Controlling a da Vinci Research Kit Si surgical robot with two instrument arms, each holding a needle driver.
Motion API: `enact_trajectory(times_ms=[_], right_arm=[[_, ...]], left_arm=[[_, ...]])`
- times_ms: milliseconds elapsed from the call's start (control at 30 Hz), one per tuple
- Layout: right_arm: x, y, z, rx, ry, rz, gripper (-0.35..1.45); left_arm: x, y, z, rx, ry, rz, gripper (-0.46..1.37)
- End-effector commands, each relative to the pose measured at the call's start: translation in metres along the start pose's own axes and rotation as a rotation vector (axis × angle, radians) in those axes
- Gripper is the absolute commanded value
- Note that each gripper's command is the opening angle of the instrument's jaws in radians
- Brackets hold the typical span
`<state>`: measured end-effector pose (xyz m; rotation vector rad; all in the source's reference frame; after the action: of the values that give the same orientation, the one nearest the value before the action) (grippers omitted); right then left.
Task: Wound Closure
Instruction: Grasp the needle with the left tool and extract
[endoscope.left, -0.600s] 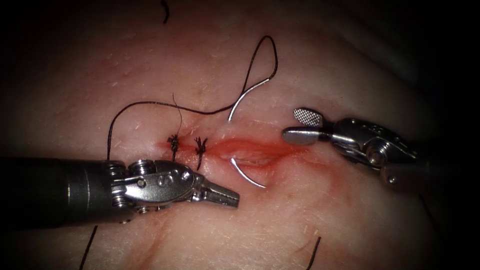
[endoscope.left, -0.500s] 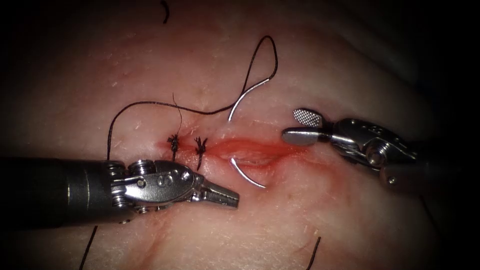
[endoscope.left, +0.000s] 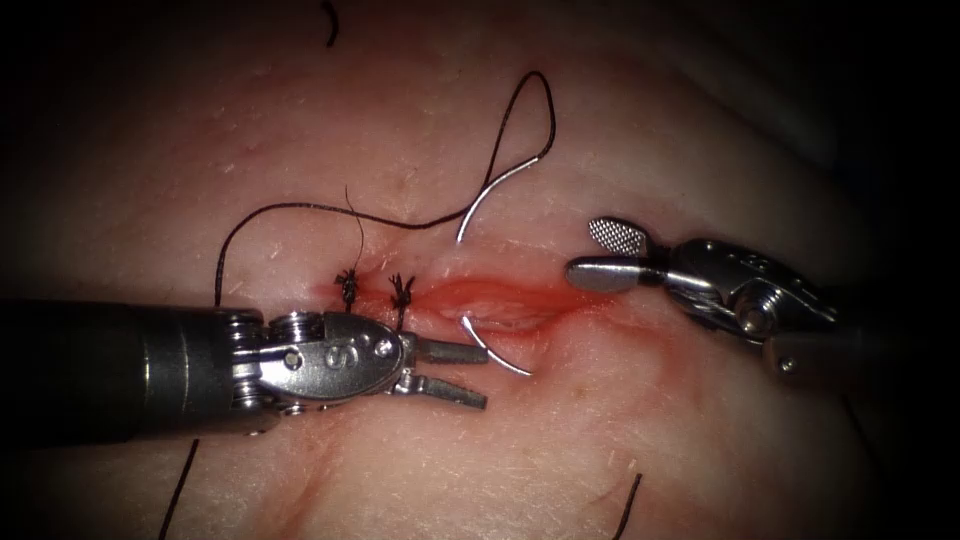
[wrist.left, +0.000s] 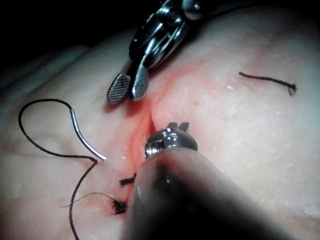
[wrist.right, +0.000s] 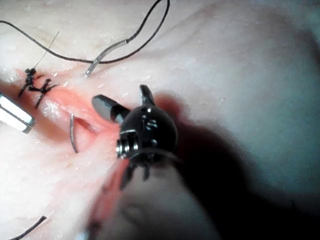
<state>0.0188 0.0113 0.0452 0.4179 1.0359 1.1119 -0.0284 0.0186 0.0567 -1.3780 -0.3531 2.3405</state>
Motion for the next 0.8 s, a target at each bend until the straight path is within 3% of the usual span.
enact_trajectory(times_ms=[33, 67, 100, 133, 300, 367, 467, 633, 800], right_arm=[[0.0000, 0.0000, 0.0000, 0.003, 0.003, 0.000, 0.82], [0.0000, 0.0000, 0.0000, 0.003, 0.003, -0.006, 0.84], [0.0000, 0.0000, 0.0000, 0.004, 0.003, -0.006, 0.83], [0.0000, 0.0000, -0.0001, 0.004, 0.002, -0.006, 0.83], [-0.0001, 0.0000, -0.0003, 0.006, 0.004, -0.007, 0.83], [-0.0001, -0.0001, -0.0003, 0.009, 0.010, -0.013, 0.83], [-0.0002, -0.0001, -0.0004, 0.010, 0.009, -0.013, 0.83], [-0.0002, -0.0001, -0.0007, 0.016, 0.025, -0.013, 0.84], [0.0001, -0.0004, -0.0009, 0.024, 0.047, -0.009, 0.84]], left_arm=[[0.0001, -0.0001, -0.0001, 0.014, -0.038, 0.011, -0.08], [0.0002, -0.0001, -0.0001, 0.014, -0.089, 0.024, 0.01], [0.0002, -0.0001, 0.0000, 0.010, -0.142, 0.044, 0.28], [0.0001, -0.0001, 0.0001, 0.009, -0.162, 0.054, 0.35], [0.0001, -0.0001, 0.0008, 0.006, -0.254, 0.137, 0.31], [0.0003, -0.0002, 0.0013, 0.005, -0.290, 0.177, 0.54], [0.0003, -0.0001, 0.0020, -0.009, -0.326, 0.204, 0.68], [0.0004, -0.0001, 0.0029, 0.002, -0.339, 0.245, 0.64], [-0.0003, 0.0007, 0.0043, 0.005, -0.408, 0.281, 0.62]])
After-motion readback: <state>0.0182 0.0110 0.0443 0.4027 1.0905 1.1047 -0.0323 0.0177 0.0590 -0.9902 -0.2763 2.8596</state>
